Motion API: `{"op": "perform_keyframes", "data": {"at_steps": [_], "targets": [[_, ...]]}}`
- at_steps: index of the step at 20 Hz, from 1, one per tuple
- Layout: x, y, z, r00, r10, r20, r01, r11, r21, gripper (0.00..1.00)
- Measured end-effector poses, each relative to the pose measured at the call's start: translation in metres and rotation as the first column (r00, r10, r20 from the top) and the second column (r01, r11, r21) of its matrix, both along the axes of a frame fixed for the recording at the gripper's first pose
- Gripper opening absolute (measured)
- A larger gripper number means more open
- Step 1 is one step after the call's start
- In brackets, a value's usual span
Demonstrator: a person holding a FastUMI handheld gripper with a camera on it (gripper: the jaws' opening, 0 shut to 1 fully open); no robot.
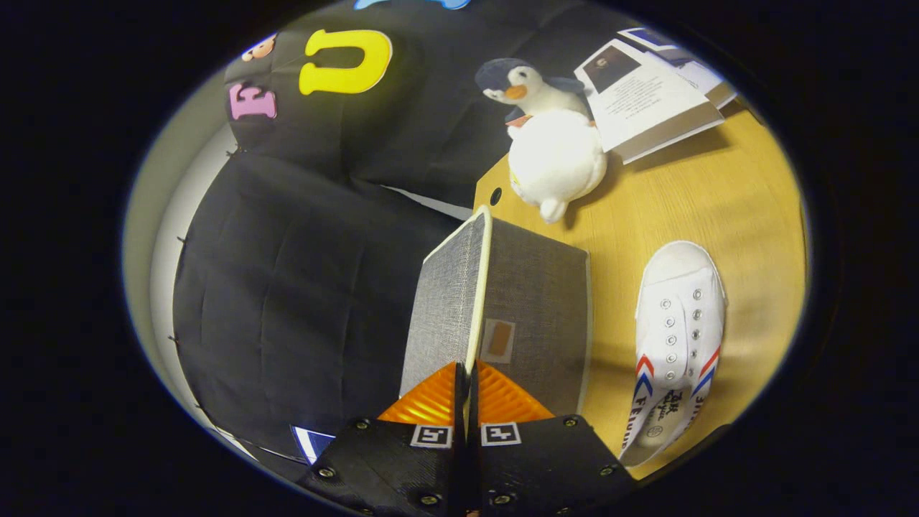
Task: Open the storage box then place both shoes into the box .Put the left shoe in first, then the right shoe, with the right side of both shoes facing outward in a uniform manner.
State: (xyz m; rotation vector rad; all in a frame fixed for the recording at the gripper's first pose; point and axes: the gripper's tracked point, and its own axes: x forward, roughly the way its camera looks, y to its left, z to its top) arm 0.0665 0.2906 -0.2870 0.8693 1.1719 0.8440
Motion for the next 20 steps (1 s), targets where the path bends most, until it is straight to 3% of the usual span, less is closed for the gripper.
{"op": "perform_keyframes", "data": {"at_steps": [3,11,20], "targets": [[-0.002,0.014,0.003,0.999,0.019,0.041,-0.017,0.999,-0.040,0.01],[0.006,0.046,0.091,0.979,0.076,0.189,-0.062,0.995,-0.080,0.01],[-0.006,0.143,0.143,0.933,0.219,0.286,-0.178,0.971,-0.161,0.01]]}}
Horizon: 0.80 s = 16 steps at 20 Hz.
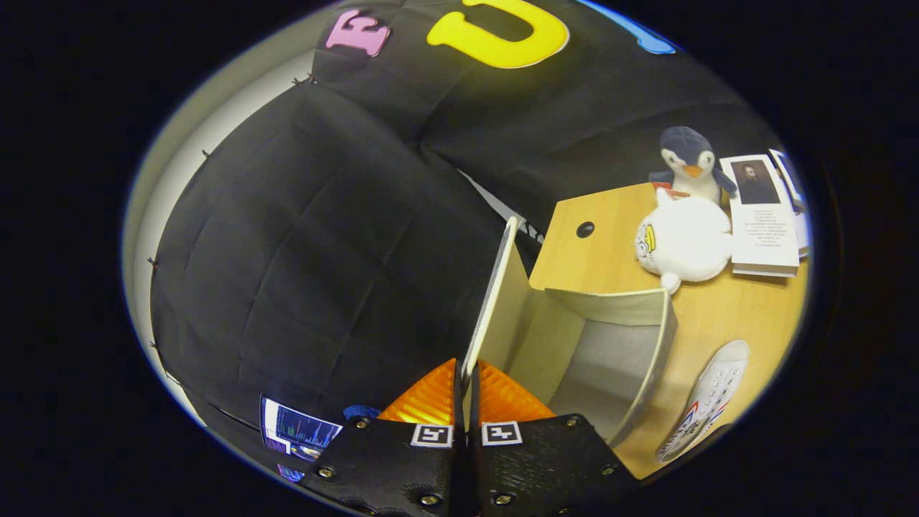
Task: Open the storage box then place both shoes into the box .Put the left shoe in first, then the right shoe, with the right side of both shoes facing outward in a uniform manner.
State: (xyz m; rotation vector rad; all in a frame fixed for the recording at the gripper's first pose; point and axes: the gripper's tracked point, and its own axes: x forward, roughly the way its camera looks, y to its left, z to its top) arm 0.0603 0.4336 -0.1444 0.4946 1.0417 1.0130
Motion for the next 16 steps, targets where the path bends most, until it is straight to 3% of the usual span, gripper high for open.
{"op": "perform_keyframes", "data": {"at_steps": [5,11,16], "targets": [[-0.010,0.065,0.007,1.000,0.030,-0.008,-0.030,0.999,-0.030,0.01],[-0.014,0.113,-0.005,0.993,0.085,0.085,-0.076,0.991,-0.111,0.17],[-0.012,0.114,-0.002,0.991,0.084,0.104,-0.067,0.986,-0.150,0.97]]}}
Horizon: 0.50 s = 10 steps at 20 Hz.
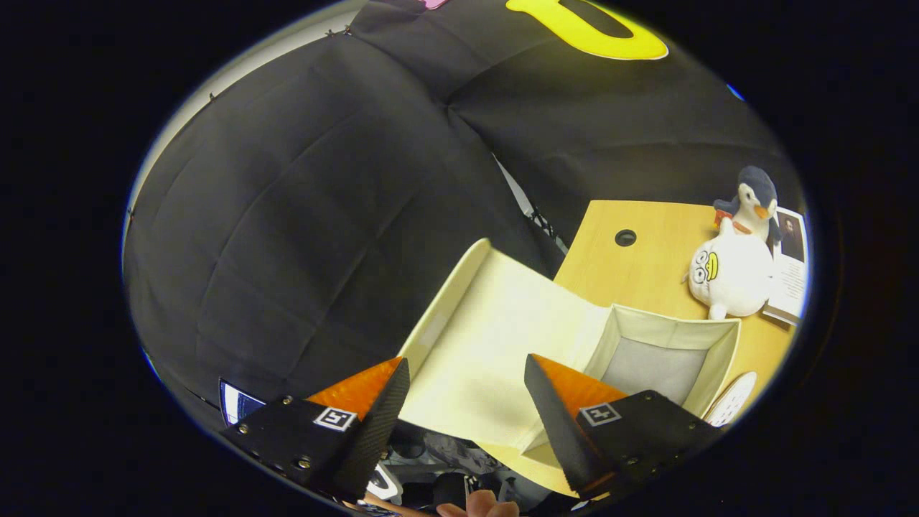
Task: Open the storage box then place both shoes into the box .Put the left shoe in first, then the right shoe, with the right side of both shoes facing outward in a uniform manner.
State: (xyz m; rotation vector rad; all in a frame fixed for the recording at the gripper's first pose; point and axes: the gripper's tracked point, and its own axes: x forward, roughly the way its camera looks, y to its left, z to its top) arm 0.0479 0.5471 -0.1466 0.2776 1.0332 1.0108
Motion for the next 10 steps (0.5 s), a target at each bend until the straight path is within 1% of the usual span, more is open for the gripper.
{"op": "perform_keyframes", "data": {"at_steps": [2,5,10], "targets": [[0.000,0.000,-0.003,1.000,-0.004,-0.002,0.004,1.000,0.004,0.97],[0.007,-0.017,0.002,1.000,-0.013,0.007,0.013,1.000,0.006,0.97],[0.023,-0.058,0.002,0.998,-0.049,0.044,0.050,0.999,-0.012,0.97]]}}
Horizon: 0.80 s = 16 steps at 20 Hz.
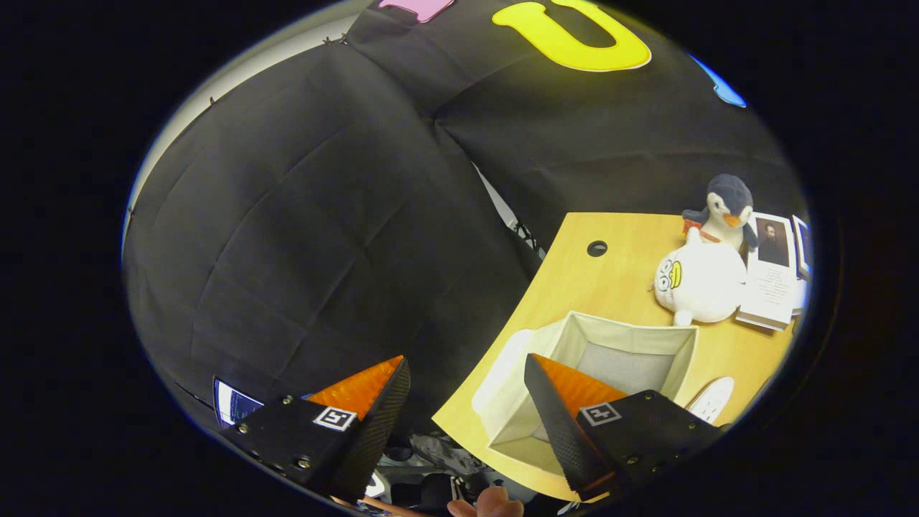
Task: Open the storage box then place both shoes into the box .Put the left shoe in first, then the right shoe, with the right side of both shoes facing outward in a uniform manner.
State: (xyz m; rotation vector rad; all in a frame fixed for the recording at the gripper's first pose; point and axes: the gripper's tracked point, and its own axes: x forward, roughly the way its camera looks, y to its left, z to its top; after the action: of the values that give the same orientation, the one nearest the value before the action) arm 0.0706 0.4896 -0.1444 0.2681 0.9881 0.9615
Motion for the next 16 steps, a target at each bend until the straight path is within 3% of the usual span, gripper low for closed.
{"op": "perform_keyframes", "data": {"at_steps": [16], "targets": [[0.030,-0.158,-0.035,0.984,-0.180,-0.008,0.178,0.980,-0.089,0.97]]}}
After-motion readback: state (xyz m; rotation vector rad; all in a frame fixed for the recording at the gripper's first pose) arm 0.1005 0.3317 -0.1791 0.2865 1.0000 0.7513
